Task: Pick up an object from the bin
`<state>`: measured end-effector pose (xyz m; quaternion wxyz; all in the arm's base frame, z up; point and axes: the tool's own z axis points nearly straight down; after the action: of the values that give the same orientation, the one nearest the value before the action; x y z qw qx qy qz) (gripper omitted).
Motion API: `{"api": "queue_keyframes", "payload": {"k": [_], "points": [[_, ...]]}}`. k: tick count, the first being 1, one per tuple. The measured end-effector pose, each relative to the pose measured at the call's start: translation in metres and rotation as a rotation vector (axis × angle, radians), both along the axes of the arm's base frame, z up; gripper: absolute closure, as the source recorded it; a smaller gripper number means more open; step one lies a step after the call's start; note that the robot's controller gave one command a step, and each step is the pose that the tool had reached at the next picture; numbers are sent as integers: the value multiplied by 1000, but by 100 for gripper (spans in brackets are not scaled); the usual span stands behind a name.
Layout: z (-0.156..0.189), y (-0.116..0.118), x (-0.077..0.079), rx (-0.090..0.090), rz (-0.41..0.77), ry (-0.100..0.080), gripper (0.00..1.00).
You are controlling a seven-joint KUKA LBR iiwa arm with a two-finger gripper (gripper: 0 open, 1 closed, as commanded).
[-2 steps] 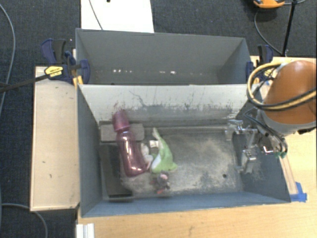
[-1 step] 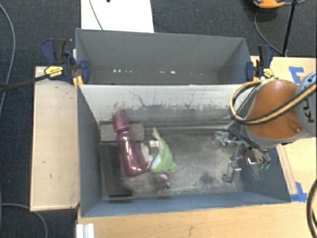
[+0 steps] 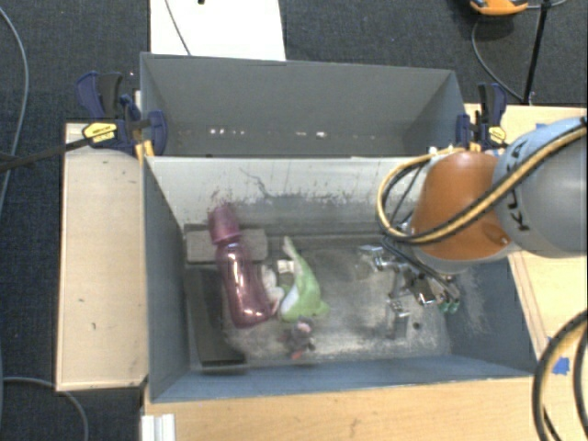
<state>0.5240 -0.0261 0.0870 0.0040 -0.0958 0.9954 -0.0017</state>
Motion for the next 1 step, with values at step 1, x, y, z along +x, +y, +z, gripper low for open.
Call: {"api": "queue_keyframes", "payload": {"k": [1], "points": [[-15, 40, -9, 3, 37, -4, 0]]}}
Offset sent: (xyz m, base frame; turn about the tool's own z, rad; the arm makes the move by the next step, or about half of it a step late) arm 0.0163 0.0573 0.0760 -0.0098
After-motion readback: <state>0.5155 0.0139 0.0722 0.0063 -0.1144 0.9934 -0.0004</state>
